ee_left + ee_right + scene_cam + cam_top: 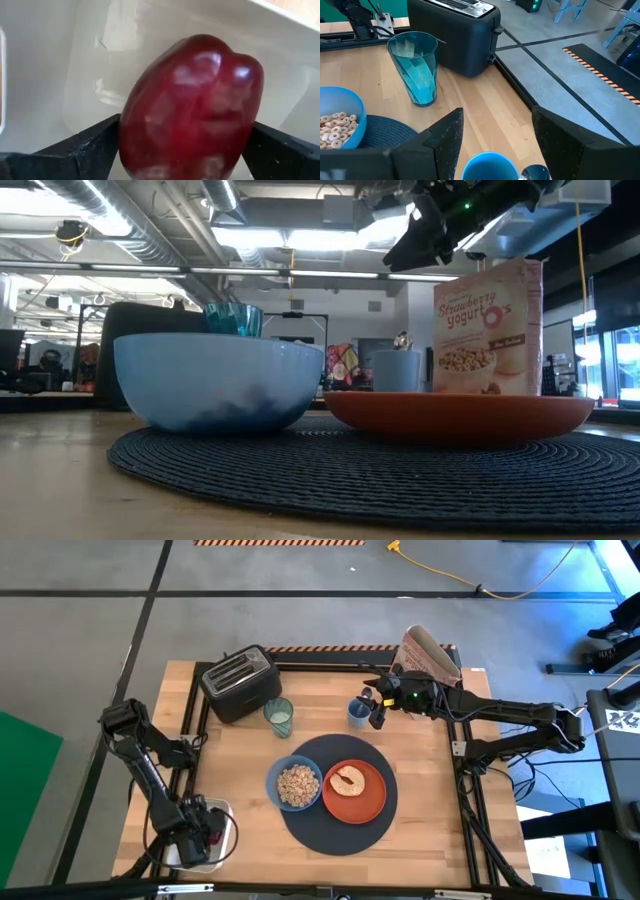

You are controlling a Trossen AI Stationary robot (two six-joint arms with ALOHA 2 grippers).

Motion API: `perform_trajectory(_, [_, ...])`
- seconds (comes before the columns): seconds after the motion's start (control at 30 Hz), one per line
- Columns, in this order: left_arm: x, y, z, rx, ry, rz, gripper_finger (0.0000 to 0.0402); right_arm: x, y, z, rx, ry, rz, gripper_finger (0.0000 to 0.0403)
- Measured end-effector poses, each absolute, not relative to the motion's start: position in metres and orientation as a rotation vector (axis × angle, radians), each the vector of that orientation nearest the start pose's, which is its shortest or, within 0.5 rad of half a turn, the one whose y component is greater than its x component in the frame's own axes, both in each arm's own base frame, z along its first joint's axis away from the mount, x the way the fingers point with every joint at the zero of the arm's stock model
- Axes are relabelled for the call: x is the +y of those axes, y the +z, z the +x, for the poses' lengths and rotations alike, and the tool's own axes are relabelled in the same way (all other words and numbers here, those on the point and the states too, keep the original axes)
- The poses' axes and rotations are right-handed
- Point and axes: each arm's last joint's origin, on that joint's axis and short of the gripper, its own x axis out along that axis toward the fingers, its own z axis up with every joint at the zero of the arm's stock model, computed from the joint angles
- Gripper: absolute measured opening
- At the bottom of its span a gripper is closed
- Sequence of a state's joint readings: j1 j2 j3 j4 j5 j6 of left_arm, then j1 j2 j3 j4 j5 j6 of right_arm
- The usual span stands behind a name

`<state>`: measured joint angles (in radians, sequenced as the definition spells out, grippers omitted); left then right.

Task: Arrange a breakfast setting
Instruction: Put the apple on the orange plate

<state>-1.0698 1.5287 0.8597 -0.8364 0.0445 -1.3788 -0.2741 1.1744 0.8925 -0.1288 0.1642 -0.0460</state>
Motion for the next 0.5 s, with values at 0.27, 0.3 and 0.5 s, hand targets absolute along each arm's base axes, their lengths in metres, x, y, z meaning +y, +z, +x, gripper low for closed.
perform_trajectory(0.27, [-0.213,0.167,0.114,1.610,0.182,-0.270,0.0308,-0.075,0.298,0.248,0.417,-0.425,-0.010,0.0225])
perform_trajectory(0.3, [-0.211,0.167,0.114,1.634,0.205,-0.273,0.0307,-0.075,0.299,0.248,0.413,-0.426,-0.008,0.0225])
perform_trajectory(0.5, [-0.204,0.169,0.115,1.769,0.268,-0.319,0.0320,-0.073,0.302,0.250,0.362,-0.348,0.029,0.0225])
